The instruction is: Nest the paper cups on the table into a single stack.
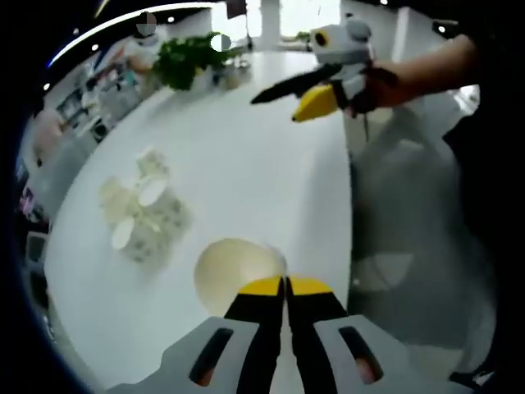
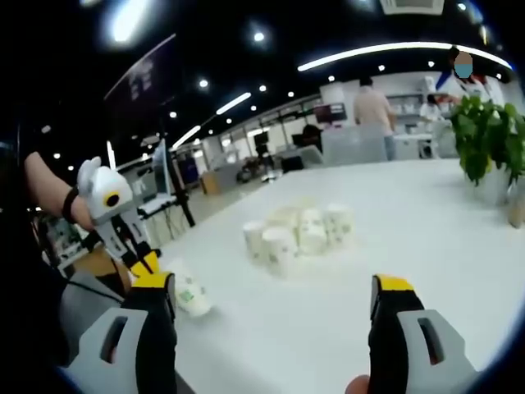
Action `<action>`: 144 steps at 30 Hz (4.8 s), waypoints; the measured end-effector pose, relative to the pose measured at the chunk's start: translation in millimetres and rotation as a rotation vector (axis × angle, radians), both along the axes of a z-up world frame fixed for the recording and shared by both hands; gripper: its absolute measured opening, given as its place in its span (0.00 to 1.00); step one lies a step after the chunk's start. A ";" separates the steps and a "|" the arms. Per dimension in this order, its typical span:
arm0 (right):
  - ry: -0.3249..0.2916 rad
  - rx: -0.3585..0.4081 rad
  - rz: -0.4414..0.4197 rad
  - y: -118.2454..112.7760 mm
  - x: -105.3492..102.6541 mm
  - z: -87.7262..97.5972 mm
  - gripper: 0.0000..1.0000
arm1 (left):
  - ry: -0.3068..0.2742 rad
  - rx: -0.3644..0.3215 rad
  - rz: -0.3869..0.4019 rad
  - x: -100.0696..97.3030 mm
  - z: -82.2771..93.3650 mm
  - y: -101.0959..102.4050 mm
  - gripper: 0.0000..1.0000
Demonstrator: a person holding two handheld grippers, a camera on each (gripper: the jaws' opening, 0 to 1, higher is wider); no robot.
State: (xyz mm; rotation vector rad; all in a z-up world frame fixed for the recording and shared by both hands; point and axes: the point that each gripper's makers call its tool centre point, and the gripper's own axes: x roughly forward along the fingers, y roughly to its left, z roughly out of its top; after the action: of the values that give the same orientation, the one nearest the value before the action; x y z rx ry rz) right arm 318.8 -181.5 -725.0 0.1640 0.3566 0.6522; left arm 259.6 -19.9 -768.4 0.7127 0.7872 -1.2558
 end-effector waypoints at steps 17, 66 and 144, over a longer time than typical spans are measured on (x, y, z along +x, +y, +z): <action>0.010 0.019 -0.010 -6.3 -1.8 -2.0 0.95 | -0.072 0.165 -0.173 -5.6 -22.0 1.3 0.00; 0.026 0.049 -0.008 -7.2 -3.3 -3.9 0.92 | -0.091 0.119 -0.209 4.1 -18.0 -7.9 0.06; 0.047 0.014 -0.009 3.9 -14.6 8.7 0.93 | -0.134 -0.439 0.554 50.3 45.7 73.7 0.72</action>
State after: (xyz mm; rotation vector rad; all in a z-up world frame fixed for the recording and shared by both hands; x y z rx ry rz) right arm 304.2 -177.6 -716.3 0.1946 0.3963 0.6431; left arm 309.9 53.8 -722.7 0.1928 0.5202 -0.8211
